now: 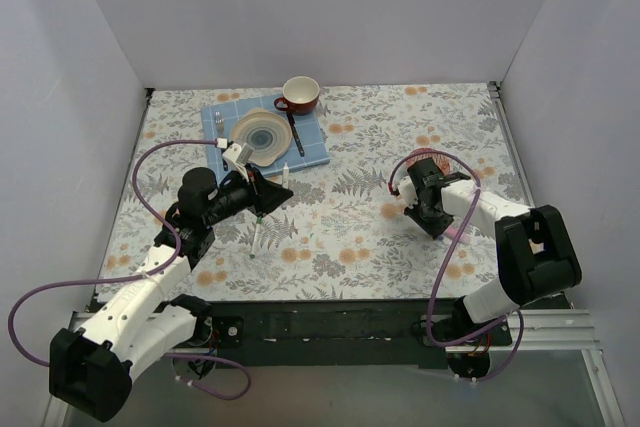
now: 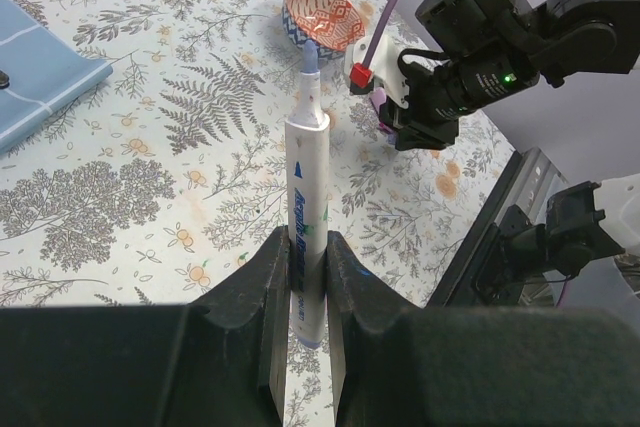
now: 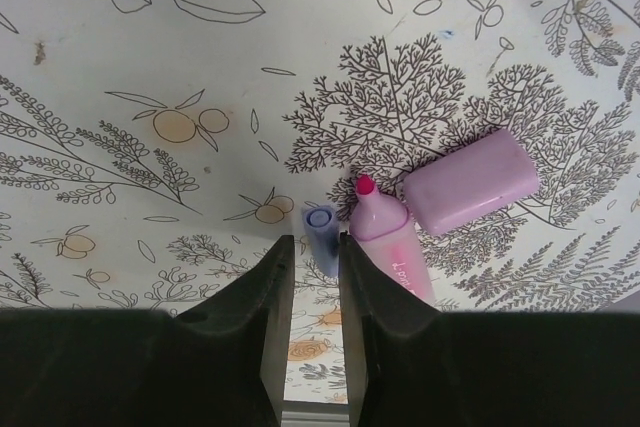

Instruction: Insert the pens into the pen caps

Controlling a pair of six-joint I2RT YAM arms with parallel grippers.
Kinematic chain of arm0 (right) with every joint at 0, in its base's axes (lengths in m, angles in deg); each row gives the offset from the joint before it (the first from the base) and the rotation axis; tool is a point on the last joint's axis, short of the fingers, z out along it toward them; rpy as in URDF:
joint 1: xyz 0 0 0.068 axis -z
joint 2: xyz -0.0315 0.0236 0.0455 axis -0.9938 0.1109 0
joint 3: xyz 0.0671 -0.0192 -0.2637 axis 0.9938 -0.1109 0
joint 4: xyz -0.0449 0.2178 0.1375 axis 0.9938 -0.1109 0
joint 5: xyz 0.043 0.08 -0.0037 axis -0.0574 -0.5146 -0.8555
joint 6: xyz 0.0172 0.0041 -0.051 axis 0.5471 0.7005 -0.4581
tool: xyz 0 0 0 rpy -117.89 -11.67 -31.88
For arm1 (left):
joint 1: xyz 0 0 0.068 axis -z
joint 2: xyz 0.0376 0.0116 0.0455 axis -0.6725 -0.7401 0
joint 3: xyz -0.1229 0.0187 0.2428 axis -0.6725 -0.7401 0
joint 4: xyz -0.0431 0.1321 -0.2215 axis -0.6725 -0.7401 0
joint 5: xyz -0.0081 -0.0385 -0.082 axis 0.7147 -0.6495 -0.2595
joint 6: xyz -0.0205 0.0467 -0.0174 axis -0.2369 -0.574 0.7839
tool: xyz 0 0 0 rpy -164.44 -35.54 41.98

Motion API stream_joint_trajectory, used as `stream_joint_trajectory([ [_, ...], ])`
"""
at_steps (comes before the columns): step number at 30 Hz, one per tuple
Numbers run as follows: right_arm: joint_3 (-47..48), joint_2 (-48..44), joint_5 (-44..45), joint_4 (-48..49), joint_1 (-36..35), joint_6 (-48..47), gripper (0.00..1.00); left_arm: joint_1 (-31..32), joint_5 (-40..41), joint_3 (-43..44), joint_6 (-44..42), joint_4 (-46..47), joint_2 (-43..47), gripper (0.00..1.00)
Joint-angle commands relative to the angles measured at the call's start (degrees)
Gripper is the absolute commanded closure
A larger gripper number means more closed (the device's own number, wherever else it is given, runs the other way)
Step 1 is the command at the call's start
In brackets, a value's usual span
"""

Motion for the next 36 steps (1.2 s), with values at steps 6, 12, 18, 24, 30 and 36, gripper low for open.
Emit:
stream_joint_trajectory([
  [6, 1.1, 2.6, -1.4, -0.2, 0.6, 0.0, 0.71, 0.1, -1.1, 0.8, -1.4, -0.7, -0.1, 1.0],
  [12, 4.5, 5.4, -9.2, -1.9, -0.8, 2.9, 0.83, 0.2, -0.4, 1.1, -1.6, -1.4, 0.4, 1.0],
  [18, 11.4, 12.1, -6.9, -2.6, -10.6, 13.5, 0.87, 0.1, 4.4, 1.6, -2.9, -3.5, 2.0, 1.0],
  [24, 19.2, 18.2, -1.6, -2.2, -19.2, 29.3, 0.92, 0.1, 11.6, 1.7, -4.2, -6.5, 5.2, 1.0],
  [30, 18.4, 18.7, 0.4, 2.0, -24.9, 34.8, 0.92, 0.1, 13.6, 1.8, -4.4, -7.0, 5.7, 1.0],
  [36, 12.5, 15.5, 0.5, 6.7, -25.5, 37.5, 0.99, 0.2, 12.1, 1.7, -4.4, -6.8, 6.0, 1.0],
])
